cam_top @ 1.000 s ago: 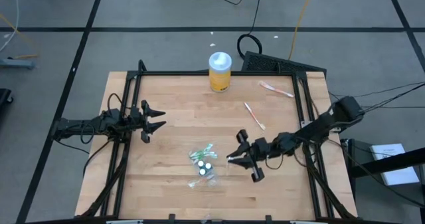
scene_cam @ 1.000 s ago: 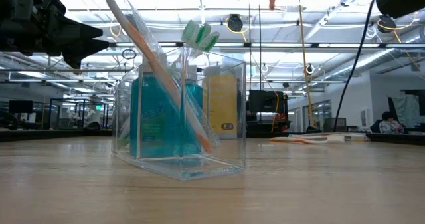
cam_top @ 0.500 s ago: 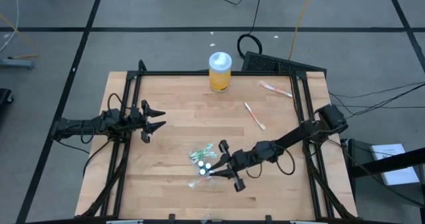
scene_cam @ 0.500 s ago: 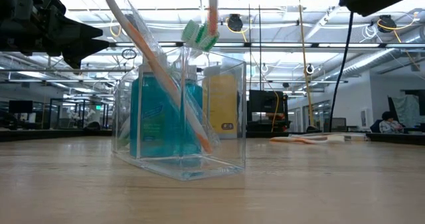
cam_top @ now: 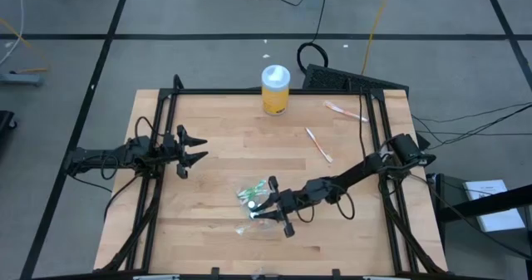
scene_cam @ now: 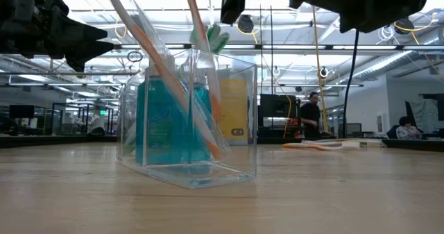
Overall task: Pick & Place toothbrushing station
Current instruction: Put the orange toothbrush into the transparent organizer
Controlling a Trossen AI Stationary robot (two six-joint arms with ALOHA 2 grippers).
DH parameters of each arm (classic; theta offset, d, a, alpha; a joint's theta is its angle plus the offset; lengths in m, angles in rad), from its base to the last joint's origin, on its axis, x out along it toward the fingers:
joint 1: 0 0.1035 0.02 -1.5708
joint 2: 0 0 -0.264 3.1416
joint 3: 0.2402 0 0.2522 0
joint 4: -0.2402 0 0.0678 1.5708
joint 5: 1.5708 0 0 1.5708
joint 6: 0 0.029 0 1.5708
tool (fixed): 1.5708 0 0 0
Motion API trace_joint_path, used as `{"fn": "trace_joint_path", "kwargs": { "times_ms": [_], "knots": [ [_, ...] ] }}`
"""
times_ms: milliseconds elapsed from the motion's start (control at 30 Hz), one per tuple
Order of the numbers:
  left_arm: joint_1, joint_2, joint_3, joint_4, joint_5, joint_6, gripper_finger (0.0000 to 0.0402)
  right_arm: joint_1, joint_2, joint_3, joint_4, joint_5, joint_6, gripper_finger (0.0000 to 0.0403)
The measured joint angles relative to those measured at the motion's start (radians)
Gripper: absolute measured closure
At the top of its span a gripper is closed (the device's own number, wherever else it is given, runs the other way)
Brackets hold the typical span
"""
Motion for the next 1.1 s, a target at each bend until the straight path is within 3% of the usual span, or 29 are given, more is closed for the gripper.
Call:
{"fn": "trace_joint_path", "kwargs": {
  "times_ms": [1100],
  "knots": [
    [0.0, 0.0, 0.0, 0.0, 0.0, 0.0, 0.0192, -0.007, 0.009, 0.0, -0.123, 0.002, -0.065, 0.0353]
  ]
}}
